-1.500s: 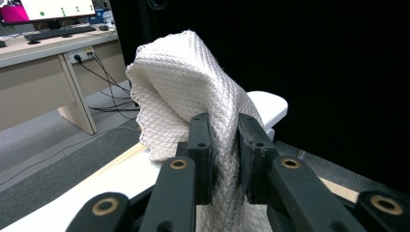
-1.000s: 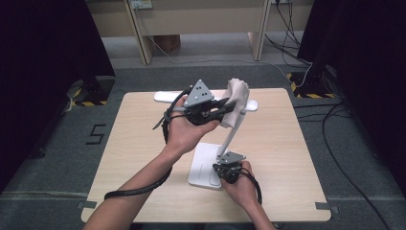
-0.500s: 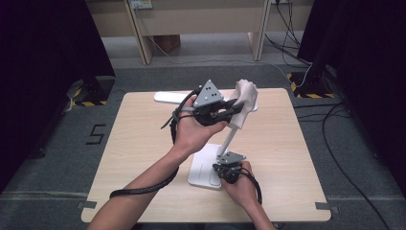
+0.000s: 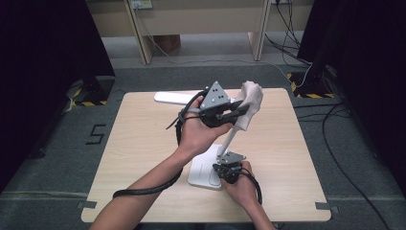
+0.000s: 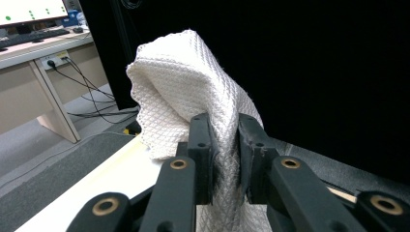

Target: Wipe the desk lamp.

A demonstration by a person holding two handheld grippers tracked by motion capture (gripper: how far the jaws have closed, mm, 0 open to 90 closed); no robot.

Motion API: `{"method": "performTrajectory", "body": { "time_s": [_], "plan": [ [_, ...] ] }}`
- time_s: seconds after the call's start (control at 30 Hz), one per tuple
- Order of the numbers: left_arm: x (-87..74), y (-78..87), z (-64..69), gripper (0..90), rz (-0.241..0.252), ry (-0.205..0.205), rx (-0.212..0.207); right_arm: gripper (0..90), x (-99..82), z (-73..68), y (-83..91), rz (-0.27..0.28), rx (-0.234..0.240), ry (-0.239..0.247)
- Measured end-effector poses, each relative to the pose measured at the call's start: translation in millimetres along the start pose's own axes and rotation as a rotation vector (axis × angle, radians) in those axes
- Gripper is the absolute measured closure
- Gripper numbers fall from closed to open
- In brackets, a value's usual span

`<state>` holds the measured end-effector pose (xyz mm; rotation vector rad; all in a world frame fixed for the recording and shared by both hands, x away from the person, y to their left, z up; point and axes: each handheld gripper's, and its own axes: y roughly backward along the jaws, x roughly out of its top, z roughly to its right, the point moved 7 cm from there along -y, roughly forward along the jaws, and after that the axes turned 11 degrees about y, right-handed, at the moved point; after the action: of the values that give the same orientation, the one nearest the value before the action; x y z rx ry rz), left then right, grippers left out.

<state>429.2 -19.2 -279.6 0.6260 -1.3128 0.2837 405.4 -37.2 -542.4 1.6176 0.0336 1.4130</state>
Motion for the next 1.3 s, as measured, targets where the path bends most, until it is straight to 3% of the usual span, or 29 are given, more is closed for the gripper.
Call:
{"method": "performTrajectory", "body": {
  "time_s": [0.4,0.67,1.03,1.3],
  "plan": [
    [-8.5,-0.5,10.7,78.1,-0.023,-0.035,-0.032,90.0,0.0,0.0,0.0,0.001,0.0,0.001],
    [-10.5,29.0,12.8,78.6,0.023,-0.045,-0.039,90.0,-0.2,0.1,0.0,0.003,0.005,-0.004],
    [-26.9,88.1,-16.9,78.8,0.073,-0.012,0.014,90.0,-0.2,0.1,-0.1,0.007,0.004,-0.006],
    [-39.6,110.9,-39.8,78.8,0.077,0.005,0.067,90.0,-0.5,0.1,0.2,0.004,0.003,-0.012]
  ]
}}
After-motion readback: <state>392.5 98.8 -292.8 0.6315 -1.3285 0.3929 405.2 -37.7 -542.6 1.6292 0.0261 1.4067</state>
